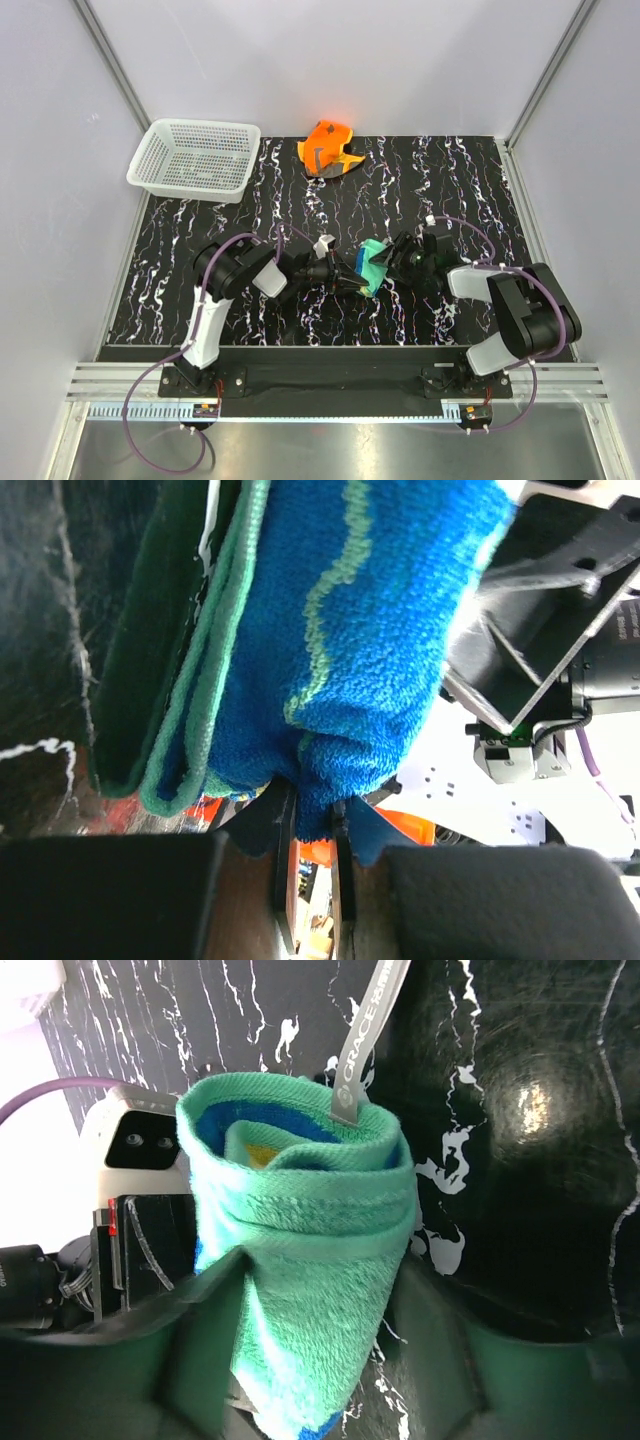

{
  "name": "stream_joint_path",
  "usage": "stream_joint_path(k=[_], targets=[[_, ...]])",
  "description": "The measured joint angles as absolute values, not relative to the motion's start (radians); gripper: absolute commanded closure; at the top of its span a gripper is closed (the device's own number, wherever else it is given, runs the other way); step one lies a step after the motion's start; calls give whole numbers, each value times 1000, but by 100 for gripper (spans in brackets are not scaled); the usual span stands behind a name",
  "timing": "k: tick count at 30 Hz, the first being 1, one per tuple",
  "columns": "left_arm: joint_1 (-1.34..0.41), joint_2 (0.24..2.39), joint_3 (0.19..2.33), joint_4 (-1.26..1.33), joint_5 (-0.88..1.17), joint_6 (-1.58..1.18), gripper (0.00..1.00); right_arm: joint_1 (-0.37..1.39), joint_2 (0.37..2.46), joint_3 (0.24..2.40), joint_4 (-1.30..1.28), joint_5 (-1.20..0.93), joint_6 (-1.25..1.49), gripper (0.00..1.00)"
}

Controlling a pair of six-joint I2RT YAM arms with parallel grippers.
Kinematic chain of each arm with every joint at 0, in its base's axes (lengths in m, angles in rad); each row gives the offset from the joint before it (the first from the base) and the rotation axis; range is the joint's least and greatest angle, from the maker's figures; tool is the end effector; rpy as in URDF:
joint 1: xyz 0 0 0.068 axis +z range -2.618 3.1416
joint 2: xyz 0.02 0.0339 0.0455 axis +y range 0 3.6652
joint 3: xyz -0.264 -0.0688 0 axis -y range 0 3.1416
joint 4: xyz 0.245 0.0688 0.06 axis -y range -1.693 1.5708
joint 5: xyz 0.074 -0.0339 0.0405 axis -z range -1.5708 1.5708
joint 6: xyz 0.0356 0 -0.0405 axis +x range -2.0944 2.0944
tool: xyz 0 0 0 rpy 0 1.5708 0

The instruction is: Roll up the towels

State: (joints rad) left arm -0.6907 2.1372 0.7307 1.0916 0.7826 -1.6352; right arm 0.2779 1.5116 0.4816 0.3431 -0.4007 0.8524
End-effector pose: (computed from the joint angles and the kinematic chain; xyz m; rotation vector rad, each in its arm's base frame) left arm 0.2579 -0.2457 0.0736 0.4240 -2.3140 1.8707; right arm 0.2506 0.0859 0.1302 0.4593 2.3694 1.0208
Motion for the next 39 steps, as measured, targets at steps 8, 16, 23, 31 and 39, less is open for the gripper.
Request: stream_joint_path(k=[8,16,23,31,39], targets=[[-686,2156,731,1139,800,-1644,74,308,1541,485,379,-387,862,69],[-685,2067,719,1024,812,-1560,30,316,1496,505,345,-398,857,71],[-682,1826,665,762,791,-1358,26,316,1345,588,229,-434,838,73],[-677,1578,664,610,720,-1176,16,316,1193,714,29,-472,803,73],[-668,1451,826,284,592,-951,11,318,1114,822,-224,-438,740,73]])
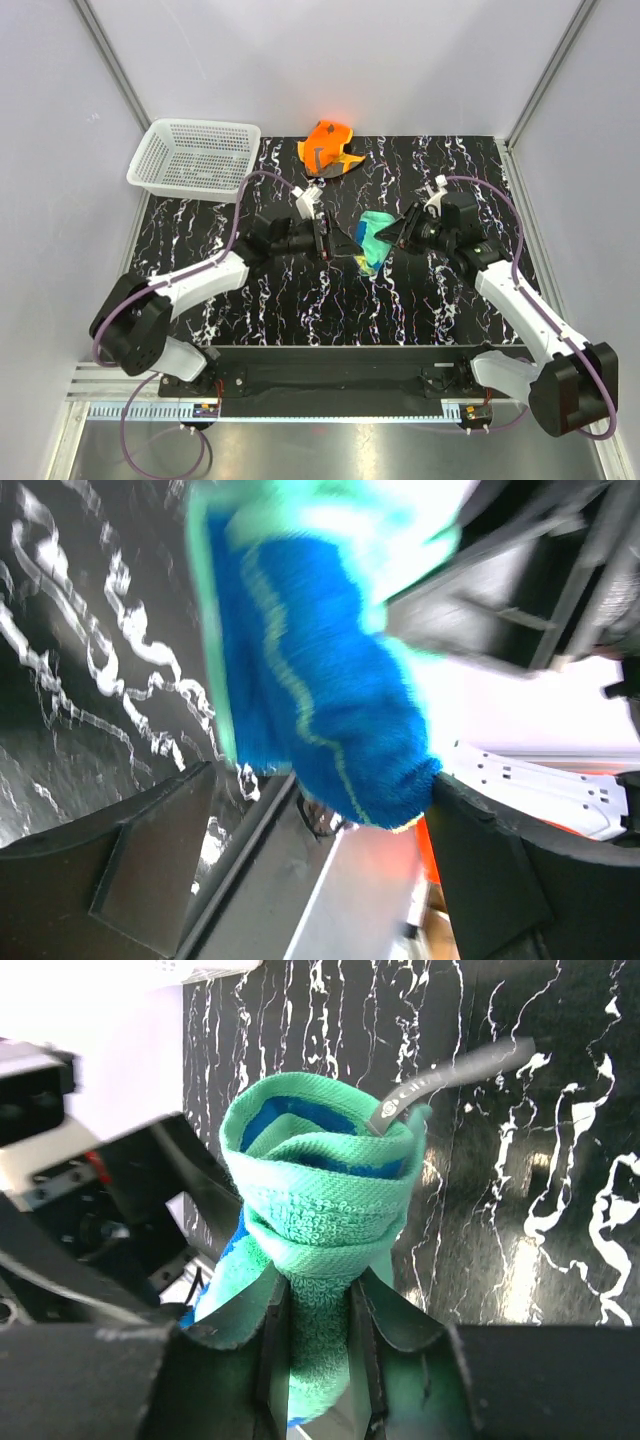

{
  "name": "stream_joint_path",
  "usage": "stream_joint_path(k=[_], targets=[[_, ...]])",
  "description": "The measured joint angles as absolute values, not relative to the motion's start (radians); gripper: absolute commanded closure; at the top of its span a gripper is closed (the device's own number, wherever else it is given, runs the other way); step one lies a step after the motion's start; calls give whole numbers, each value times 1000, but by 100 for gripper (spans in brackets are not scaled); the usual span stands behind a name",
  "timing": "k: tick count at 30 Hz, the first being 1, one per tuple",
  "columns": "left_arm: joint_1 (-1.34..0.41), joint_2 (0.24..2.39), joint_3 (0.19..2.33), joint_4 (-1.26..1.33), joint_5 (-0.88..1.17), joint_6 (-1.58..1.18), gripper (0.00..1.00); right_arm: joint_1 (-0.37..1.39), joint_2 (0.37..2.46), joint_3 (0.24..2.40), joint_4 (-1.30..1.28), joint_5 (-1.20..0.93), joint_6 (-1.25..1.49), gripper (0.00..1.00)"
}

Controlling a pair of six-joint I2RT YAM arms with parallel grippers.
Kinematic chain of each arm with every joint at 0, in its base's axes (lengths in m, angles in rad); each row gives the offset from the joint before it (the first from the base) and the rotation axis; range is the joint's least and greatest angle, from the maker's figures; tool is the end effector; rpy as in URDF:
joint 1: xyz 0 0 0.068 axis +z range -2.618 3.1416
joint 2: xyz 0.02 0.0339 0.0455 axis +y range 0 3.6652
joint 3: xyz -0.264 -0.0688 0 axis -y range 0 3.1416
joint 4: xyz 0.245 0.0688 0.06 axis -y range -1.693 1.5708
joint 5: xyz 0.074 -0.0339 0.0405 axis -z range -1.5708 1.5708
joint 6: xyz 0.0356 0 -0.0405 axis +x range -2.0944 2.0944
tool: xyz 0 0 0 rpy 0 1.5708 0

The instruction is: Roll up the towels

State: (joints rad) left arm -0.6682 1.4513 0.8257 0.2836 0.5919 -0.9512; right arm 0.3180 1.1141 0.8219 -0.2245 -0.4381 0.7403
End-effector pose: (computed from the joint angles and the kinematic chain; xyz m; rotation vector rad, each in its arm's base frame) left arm 0.2387 -0.2137 0.2461 0.1565 2.2200 -1.5690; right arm 0.2307 0.0918 0.2848 0.1830 2.2185 1.0728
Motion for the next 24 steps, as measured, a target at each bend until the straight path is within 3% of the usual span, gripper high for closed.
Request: stream_joint_path(k=[11,24], targets=[[-655,1505,647,707,575,-1085,1,347,1101,872,-269,-492,754,73],[-652,1705,609,1245,588,-1385,1,375,1101,861,-128,-562,858,73]])
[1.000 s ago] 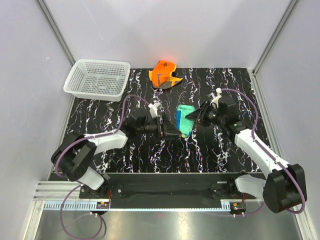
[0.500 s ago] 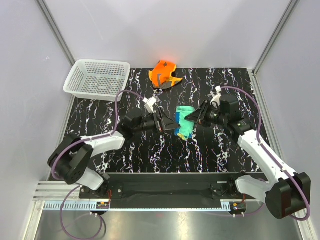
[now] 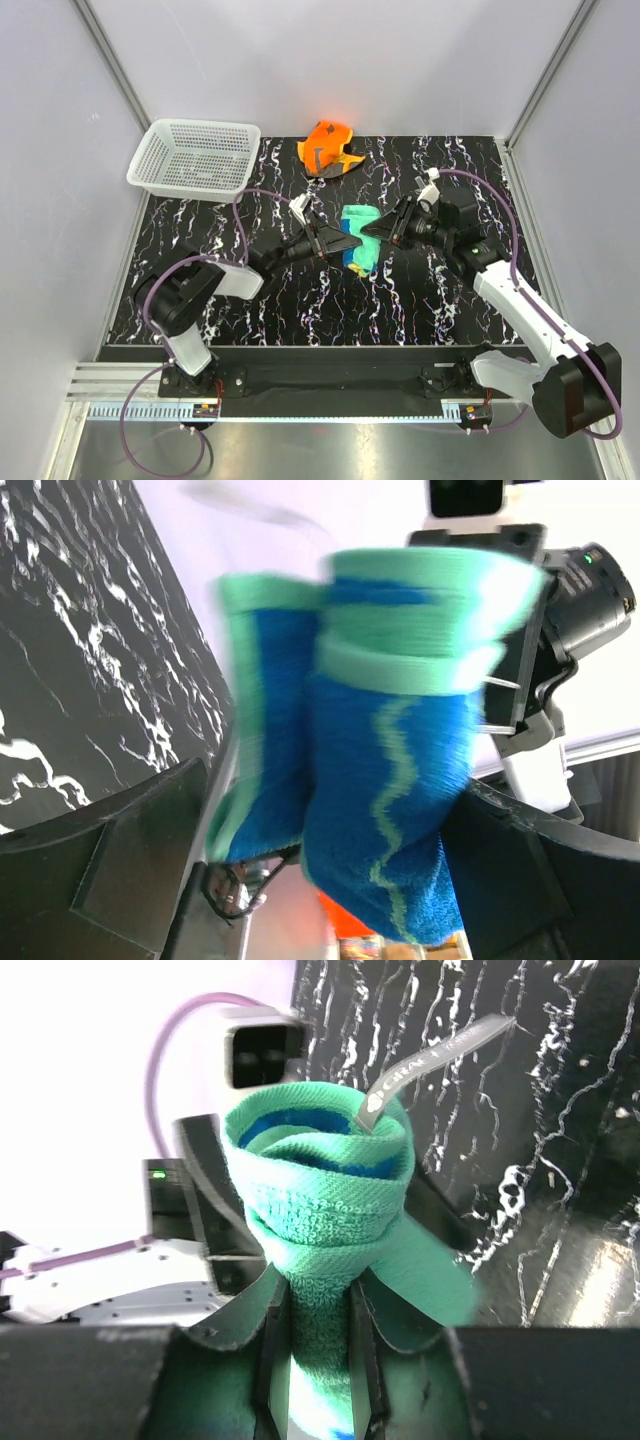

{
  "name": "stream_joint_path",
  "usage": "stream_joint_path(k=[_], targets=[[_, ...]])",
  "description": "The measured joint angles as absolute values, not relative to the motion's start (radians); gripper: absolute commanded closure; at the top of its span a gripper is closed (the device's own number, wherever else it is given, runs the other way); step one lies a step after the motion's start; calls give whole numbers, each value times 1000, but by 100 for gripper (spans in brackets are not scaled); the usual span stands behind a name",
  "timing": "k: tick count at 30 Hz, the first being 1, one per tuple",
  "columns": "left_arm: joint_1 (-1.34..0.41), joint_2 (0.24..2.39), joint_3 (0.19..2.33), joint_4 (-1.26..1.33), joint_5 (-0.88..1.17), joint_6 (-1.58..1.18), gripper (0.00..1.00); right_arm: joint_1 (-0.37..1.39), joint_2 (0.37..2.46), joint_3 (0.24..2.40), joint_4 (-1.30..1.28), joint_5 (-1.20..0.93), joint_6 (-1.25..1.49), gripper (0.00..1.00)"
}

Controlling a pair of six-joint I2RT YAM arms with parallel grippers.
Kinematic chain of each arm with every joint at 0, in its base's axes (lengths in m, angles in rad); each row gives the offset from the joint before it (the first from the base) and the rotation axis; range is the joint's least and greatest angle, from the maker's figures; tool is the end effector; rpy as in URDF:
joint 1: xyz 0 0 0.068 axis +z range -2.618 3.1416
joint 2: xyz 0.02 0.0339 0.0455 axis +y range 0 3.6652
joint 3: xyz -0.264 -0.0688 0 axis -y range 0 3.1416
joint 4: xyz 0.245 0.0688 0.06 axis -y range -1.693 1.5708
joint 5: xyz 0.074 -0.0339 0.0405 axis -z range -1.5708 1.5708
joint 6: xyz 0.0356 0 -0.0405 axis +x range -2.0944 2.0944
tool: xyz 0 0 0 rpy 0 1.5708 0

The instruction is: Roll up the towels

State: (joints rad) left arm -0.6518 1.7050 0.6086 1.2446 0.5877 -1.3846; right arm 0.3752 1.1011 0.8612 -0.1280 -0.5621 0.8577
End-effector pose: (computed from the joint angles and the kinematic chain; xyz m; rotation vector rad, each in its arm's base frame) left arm 0.2449 -0.2117 0.1999 -0.0526 1.8312 -1.9817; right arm 0.2256 0.1092 0.3115 0.0973 2.1294 1.3221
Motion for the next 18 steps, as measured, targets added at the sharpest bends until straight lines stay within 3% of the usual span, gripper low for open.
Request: stream_joint_path(k=[3,7,10,11,13,14,16,18], targets=[[-650,1761,609,1289,596,-1451,2,375,1111,833,-67,-567,889,73],[-646,1776,602,1303,599,-1484,10,374,1137,807,-11,-571,928,73],[-642,1776,602,1312,599,-1498,28,375,1145,783,47,-577,955,73],[-641,1775,602,1316,601,-1502,39,375,1147,771,66,-578,965,73],[-641,1775,605,1322,606,-1511,46,375,1151,752,91,-577,979,73],[-641,1774,606,1325,609,-1511,45,375,1156,743,105,-577,987,73],[-640,1774,607,1325,609,-1509,23,375,1164,734,132,-582,1006,73],[-638,1774,607,1319,609,-1505,7,376,1172,733,164,-597,1026,73]])
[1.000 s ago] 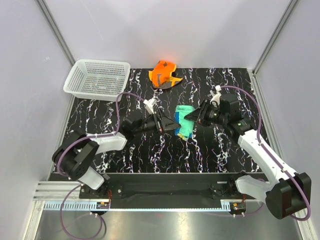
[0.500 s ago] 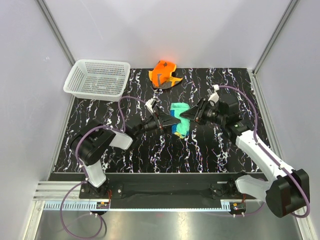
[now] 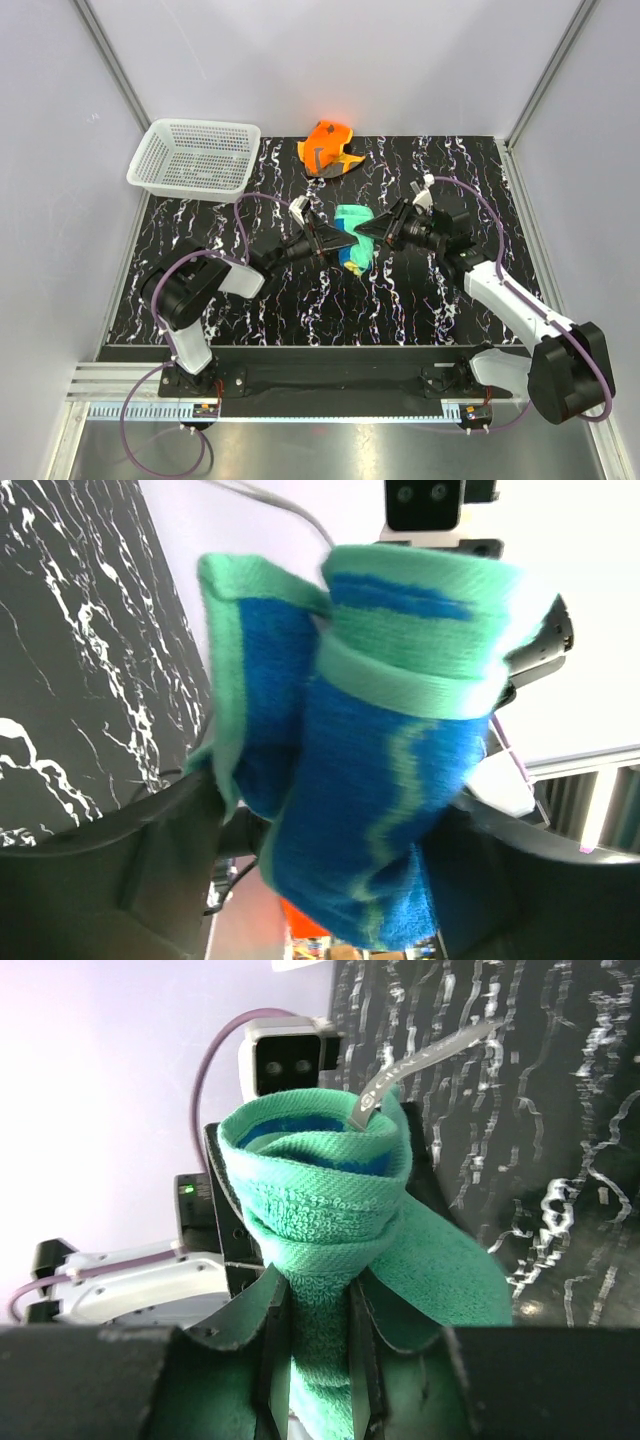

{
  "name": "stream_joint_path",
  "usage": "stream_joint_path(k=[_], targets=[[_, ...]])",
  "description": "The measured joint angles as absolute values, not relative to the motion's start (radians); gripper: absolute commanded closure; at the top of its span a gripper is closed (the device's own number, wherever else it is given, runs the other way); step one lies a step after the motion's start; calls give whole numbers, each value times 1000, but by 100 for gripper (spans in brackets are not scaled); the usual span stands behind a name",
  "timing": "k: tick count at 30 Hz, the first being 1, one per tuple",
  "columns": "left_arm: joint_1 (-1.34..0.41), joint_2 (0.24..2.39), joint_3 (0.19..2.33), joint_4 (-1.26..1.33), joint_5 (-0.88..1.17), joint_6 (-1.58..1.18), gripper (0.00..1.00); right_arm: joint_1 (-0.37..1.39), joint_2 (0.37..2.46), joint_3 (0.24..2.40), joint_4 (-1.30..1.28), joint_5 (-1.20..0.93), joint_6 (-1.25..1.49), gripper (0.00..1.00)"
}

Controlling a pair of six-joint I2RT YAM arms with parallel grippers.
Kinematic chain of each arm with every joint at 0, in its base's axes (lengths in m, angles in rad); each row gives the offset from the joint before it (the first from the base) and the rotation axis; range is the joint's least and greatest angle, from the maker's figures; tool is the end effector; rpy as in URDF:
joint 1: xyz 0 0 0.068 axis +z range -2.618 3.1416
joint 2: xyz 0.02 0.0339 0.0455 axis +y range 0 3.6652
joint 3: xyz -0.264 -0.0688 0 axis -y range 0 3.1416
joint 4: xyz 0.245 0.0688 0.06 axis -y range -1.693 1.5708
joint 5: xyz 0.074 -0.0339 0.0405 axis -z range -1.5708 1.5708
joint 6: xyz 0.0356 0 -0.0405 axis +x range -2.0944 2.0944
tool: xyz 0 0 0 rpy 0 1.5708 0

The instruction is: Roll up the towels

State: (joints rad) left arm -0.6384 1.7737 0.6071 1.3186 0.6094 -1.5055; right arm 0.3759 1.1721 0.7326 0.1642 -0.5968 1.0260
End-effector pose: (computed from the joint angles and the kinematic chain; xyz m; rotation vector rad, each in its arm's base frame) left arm 0.2502 -0.2111 0.1860 -0.1543 1.8691 -2.0662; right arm 0.2385 0.1156 0.2787 0.2010 2.0785 1.4706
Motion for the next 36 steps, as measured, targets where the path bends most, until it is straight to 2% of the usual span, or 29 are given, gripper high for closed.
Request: stream_joint_path(k=[6,10,11,12,13,14,16,17,19,21,22,23,26,31,36], targets=[[-633,1757,606,1320,609,-1470,8,378,1193,733,236,-641,1079,73],[-631,1757,606,1333,608,-1473,28,378,1213,732,265,-655,1106,73],[-629,1757,607,1337,609,-1476,41,378,1221,729,279,-657,1115,73],[-628,1757,608,1340,609,-1480,46,378,1229,722,299,-657,1123,73],[-627,1757,611,1345,610,-1480,58,378,1237,711,316,-656,1134,73],[-627,1757,614,1347,614,-1483,74,377,1244,700,333,-656,1144,73],[-627,1757,617,1348,626,-1485,96,375,1252,683,348,-650,1156,73],[-625,1757,617,1345,629,-1487,100,374,1254,678,356,-649,1160,73],[-622,1755,617,1343,636,-1489,100,373,1254,677,359,-647,1160,71],[-618,1746,617,1338,644,-1487,100,373,1254,679,361,-650,1159,64],[-616,1740,617,1330,649,-1480,100,374,1254,683,358,-653,1155,55],[-611,1731,617,1319,657,-1468,100,375,1254,693,343,-656,1149,28],[-589,1671,618,1223,686,-1410,100,389,1252,759,261,-667,1102,9],[-453,1496,732,778,739,-1174,100,398,1227,950,-19,-590,944,3],[-239,1496,1073,259,759,-879,100,366,1142,1009,-217,-483,833,3]])
